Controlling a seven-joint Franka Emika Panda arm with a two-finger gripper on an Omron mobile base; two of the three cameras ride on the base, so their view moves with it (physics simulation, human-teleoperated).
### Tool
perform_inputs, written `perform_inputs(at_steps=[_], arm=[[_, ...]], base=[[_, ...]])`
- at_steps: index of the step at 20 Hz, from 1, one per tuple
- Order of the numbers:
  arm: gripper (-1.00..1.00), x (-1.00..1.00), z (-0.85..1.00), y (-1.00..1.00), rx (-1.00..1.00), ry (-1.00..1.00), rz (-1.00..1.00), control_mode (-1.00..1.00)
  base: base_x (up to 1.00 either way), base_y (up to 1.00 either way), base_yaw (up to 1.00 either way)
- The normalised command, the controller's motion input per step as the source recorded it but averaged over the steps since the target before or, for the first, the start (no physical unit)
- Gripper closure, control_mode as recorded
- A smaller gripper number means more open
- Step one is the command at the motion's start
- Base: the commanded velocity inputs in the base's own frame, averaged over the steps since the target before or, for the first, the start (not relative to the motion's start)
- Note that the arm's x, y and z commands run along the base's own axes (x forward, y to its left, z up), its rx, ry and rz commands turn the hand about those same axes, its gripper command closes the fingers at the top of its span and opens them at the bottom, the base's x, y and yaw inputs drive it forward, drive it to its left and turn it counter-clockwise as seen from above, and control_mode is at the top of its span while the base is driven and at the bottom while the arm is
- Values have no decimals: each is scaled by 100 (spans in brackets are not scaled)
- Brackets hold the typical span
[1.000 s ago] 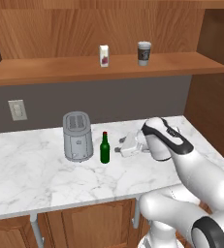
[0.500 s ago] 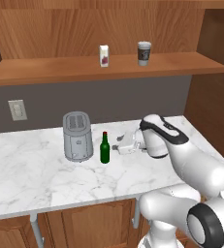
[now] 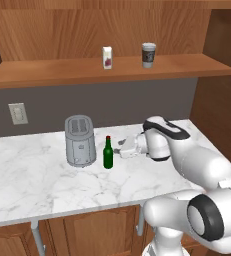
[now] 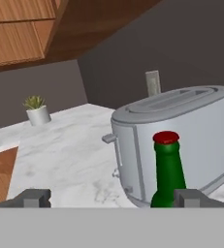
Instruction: Sort all alcoholic drinks to one cabinet, and non-alcoholic drinks to the other.
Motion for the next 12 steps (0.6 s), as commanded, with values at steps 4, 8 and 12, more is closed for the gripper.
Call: perform_inputs(at_steps=[4, 8, 12], arm=[[-100, 10, -4, 13, 4, 0, 0, -100], [-100, 18, -1, 6, 4, 0, 0, -100], [-100, 20, 0, 0, 3, 0, 0, -100]], base=[[0, 0, 0], [0, 0, 0], [0, 0, 0]])
